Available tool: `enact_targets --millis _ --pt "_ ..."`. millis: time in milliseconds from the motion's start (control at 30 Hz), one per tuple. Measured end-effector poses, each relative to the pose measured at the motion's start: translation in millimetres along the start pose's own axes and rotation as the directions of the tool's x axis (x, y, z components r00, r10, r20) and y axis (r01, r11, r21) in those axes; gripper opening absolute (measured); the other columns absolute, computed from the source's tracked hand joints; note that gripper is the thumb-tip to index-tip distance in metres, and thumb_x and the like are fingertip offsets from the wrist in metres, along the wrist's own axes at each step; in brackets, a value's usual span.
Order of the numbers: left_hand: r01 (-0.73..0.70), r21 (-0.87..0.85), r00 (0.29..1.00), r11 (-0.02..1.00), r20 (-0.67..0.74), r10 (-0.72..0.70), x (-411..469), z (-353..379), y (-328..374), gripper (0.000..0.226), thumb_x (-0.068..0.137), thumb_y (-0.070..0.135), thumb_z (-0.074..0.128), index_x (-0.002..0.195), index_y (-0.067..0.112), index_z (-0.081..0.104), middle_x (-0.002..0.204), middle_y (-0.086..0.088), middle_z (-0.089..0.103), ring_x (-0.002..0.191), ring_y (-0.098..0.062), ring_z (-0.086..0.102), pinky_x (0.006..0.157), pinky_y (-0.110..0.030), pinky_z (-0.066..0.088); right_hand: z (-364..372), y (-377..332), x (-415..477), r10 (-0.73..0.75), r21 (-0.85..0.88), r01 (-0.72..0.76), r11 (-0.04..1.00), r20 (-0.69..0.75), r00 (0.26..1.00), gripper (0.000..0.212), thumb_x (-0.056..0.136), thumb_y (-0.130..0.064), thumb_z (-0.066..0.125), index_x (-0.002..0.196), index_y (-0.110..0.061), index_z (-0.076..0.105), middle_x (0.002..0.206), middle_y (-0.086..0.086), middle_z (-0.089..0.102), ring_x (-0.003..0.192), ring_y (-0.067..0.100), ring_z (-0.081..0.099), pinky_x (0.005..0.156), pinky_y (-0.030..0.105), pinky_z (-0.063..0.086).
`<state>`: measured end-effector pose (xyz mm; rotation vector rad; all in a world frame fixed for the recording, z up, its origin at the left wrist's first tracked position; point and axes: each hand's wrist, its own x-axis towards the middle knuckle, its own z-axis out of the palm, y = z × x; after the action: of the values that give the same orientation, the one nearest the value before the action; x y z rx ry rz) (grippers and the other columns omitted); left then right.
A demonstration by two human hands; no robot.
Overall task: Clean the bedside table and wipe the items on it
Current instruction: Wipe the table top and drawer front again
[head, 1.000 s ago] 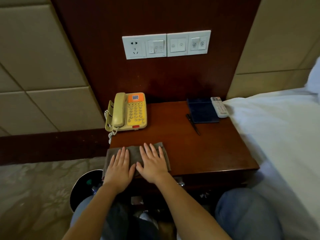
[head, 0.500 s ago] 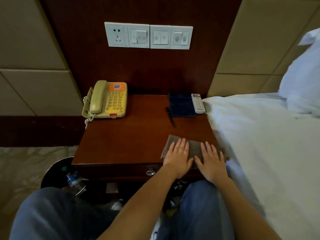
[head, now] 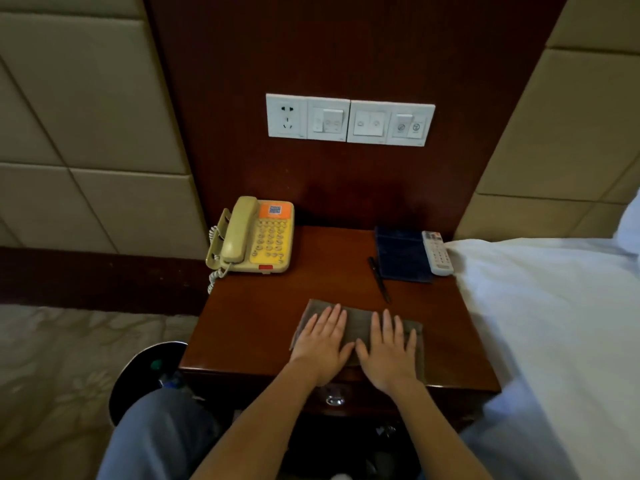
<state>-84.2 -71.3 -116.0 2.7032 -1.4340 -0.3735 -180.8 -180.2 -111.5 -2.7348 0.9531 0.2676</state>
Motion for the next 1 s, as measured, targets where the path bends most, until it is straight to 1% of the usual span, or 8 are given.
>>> enact_targets --millis 167,267,367,533,600,733,900,1000 --pt "0.106 -0.005 0.994 0.994 -0.037 -0.106 -15 -8 -39 0.065 0.101 0.049 0.014 0.152 0.015 -0.008 0.16 -0.001 -0.013 0.146 -0.014 -0.012 0.118 -0.032 -0.007 -5 -47 20 -0.113 -0.019 0.114 0.993 0.021 0.993 0.069 0.099 -0.049 0.024 0.153 -0.015 0.0 0.161 0.007 -0.006 0.147 0.026 -0.009 0.116 0.052 -0.006" --pt "0.11 -0.003 0.992 0.994 -0.058 -0.11 -15 -8 -42 0.066 0.1 0.05 0.014 0.152 0.015 -0.008 0.159 -0.002 -0.014 0.147 -0.016 -0.013 0.118 -0.033 -0.007 -18 -40 29 -0.178 -0.004 0.18 0.984 -0.171 0.969 0.056 0.099 -0.045 0.032 0.148 -0.017 0.03 0.153 0.007 0.028 0.141 0.022 0.025 0.114 0.042 0.022" --pt "0.107 -0.007 0.992 0.994 -0.068 -0.108 -10 -8 -44 0.067 0.1 0.051 0.014 0.152 0.015 -0.009 0.159 -0.002 -0.015 0.146 -0.016 -0.014 0.118 -0.033 -0.008 -35 -13 43 -0.1 0.006 0.111 0.994 -0.395 0.913 0.039 0.099 -0.038 0.041 0.131 -0.018 0.049 0.127 0.002 0.049 0.114 0.017 0.05 0.09 0.03 0.044" --pt "0.112 0.008 0.992 0.994 -0.065 -0.111 2 -6 -47 0.074 0.093 0.058 0.004 0.151 0.016 -0.011 0.158 -0.002 -0.018 0.146 -0.017 -0.017 0.116 -0.033 -0.012 -48 13 72 0.126 0.034 -0.122 0.992 -0.352 0.927 0.035 0.097 -0.041 0.046 0.123 -0.018 0.051 0.119 0.005 0.05 0.111 0.021 0.051 0.085 0.032 0.047" --pt "0.105 0.012 0.992 0.994 -0.071 -0.104 7 -7 -48 0.078 0.088 0.06 0.0 0.151 0.016 -0.011 0.158 -0.001 -0.018 0.146 -0.016 -0.017 0.114 -0.033 -0.013 -47 11 84 0.093 -0.008 -0.101 0.995 -0.326 0.941 0.034 0.098 -0.039 0.044 0.125 -0.02 0.049 0.122 0.003 0.051 0.115 0.021 0.05 0.089 0.033 0.045" --pt "0.094 -0.01 0.993 0.995 -0.066 -0.095 20 -11 -51 0.07 0.097 0.055 0.013 0.151 0.017 -0.012 0.158 0.001 -0.02 0.145 -0.016 -0.018 0.114 -0.033 -0.014 -47 5 104 0.05 -0.033 -0.066 0.997 -0.369 0.928 0.026 0.097 -0.029 0.047 0.12 -0.019 0.053 0.115 0.0 0.057 0.111 0.018 0.052 0.089 0.032 0.043" --pt "0.06 -0.009 0.994 0.998 -0.087 -0.06 38 -12 -55 0.09 0.072 0.062 -0.012 0.151 0.019 -0.013 0.158 0.001 -0.02 0.145 -0.015 -0.018 0.111 -0.031 -0.017 -51 -4 123 0.002 0.009 0.003 1.0 -0.441 0.898 0.018 0.093 -0.026 0.053 0.102 -0.016 0.063 0.097 0.001 0.064 0.096 0.02 0.059 0.08 0.033 0.045" --pt "0.043 -0.013 0.996 0.999 -0.073 -0.044 45 -14 -58 0.094 0.067 0.062 -0.015 0.151 0.019 -0.013 0.155 0.004 -0.025 0.145 -0.015 -0.019 0.111 -0.032 -0.017 -61 18 134 0.086 0.071 -0.058 0.996 -0.504 0.859 0.015 0.09 -0.021 0.058 0.095 -0.009 0.066 0.089 0.007 0.065 0.087 0.027 0.062 0.069 0.035 0.045"
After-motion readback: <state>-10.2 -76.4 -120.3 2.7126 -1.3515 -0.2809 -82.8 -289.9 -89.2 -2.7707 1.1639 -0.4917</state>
